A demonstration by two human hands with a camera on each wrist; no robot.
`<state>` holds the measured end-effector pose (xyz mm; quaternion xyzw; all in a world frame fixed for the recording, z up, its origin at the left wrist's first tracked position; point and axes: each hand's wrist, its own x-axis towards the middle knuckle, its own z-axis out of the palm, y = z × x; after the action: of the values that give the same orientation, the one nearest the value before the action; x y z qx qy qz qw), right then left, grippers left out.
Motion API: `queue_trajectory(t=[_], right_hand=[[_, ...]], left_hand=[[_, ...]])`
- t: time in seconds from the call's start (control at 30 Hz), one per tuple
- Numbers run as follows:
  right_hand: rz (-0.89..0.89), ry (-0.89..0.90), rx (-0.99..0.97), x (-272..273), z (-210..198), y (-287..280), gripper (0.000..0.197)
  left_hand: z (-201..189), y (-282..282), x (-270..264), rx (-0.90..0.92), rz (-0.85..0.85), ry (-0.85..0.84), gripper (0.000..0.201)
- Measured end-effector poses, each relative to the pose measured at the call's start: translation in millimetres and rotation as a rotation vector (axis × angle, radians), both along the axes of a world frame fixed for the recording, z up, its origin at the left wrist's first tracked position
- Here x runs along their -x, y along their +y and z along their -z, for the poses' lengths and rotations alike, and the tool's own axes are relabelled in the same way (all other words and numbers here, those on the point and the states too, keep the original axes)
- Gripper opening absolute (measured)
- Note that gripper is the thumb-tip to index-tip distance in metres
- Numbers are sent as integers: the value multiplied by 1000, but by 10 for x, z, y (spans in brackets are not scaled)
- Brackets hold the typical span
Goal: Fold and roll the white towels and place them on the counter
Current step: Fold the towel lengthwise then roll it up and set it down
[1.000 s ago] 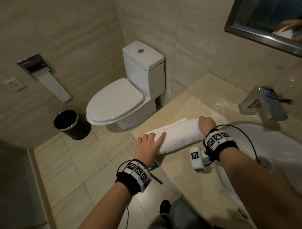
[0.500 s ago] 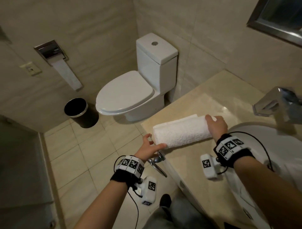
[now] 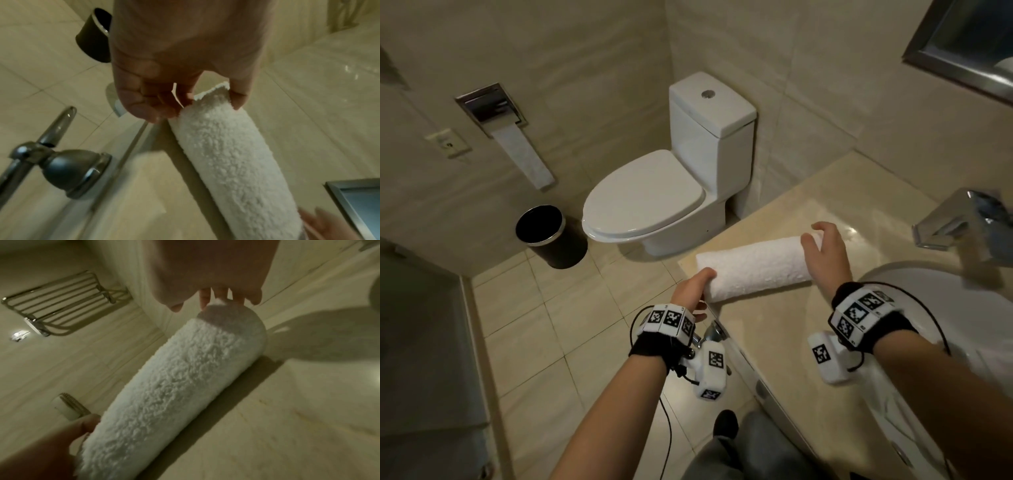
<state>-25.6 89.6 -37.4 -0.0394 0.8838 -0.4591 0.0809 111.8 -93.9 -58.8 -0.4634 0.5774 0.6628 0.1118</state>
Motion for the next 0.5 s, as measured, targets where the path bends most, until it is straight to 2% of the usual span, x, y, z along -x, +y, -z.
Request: queue_trajectory(t=[0.13, 0.23, 0.3, 0.5], right_hand=[[55, -95, 39, -99, 147, 64, 44], [21, -157, 42, -75, 201, 39, 45], [15, -159, 39, 13, 182, 9, 45], [139, -68, -168, 366, 31, 61, 51]], left_hand=[[-55, 31, 113, -75, -7, -17, 32], [-78, 59, 188, -124, -60, -9, 19], [-105, 85, 218, -136, -34, -27, 11], [-242, 258, 515, -133, 8, -47, 15]])
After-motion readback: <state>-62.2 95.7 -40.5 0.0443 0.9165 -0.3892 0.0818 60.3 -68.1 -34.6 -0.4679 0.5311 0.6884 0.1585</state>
